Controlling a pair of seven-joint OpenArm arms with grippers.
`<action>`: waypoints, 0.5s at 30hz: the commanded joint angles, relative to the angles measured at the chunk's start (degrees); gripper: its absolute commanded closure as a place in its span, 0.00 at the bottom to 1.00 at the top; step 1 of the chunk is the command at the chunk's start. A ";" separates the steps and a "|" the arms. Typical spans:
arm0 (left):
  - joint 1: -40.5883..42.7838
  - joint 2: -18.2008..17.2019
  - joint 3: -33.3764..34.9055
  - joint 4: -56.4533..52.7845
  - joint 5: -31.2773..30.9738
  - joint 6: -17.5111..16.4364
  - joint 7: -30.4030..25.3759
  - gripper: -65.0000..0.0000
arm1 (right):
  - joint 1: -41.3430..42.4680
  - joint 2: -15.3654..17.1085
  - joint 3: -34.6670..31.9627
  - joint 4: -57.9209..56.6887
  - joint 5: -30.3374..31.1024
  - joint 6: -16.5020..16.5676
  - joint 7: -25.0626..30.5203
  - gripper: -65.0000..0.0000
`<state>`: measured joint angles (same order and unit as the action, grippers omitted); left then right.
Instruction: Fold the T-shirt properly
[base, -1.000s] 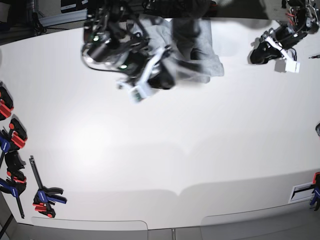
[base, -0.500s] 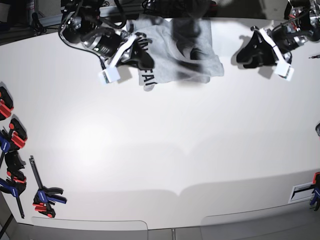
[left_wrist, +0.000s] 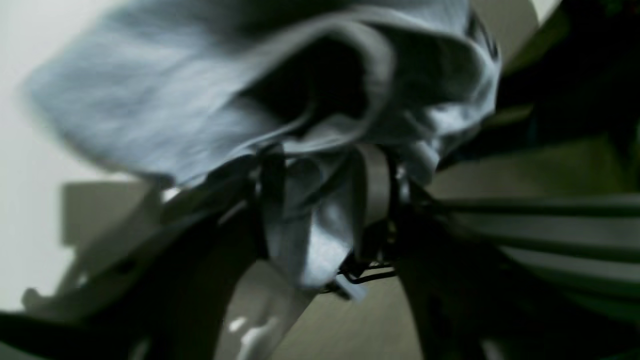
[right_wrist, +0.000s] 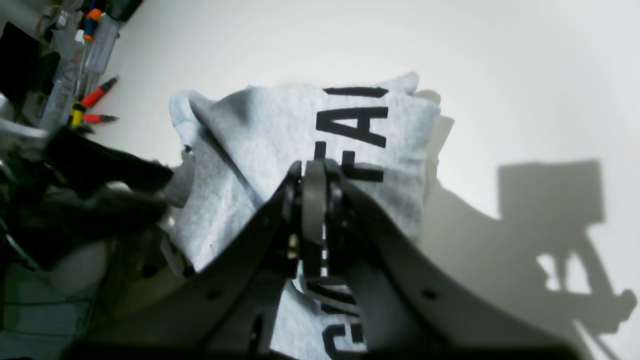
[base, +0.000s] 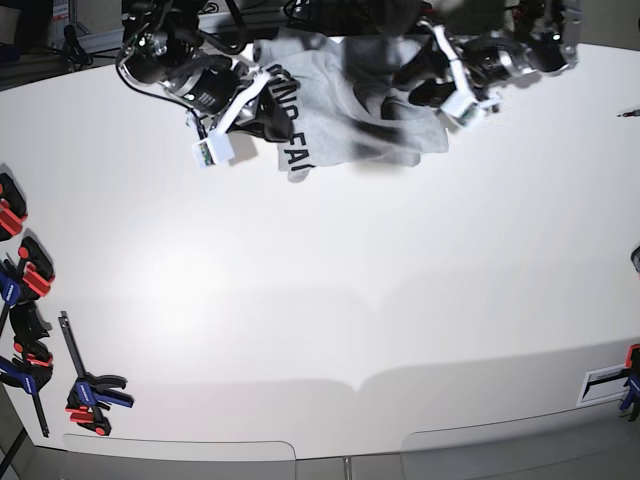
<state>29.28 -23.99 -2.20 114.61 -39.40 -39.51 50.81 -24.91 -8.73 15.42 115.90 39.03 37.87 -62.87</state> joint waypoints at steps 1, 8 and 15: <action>-0.74 -0.48 0.83 0.87 -0.28 -0.49 -1.73 0.63 | 0.26 -0.15 -0.57 1.09 1.42 0.04 1.14 1.00; -3.93 -0.48 5.70 0.87 7.32 -0.49 -7.15 0.62 | 0.26 -0.20 -5.14 1.09 0.44 0.07 1.51 1.00; -4.52 -0.48 5.79 0.74 9.16 -0.49 -9.44 0.62 | 0.31 -0.27 -7.48 1.09 -6.32 0.02 4.63 1.00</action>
<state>25.06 -23.99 3.75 114.58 -29.50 -39.51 43.20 -24.75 -8.75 8.01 115.90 31.48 37.76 -59.44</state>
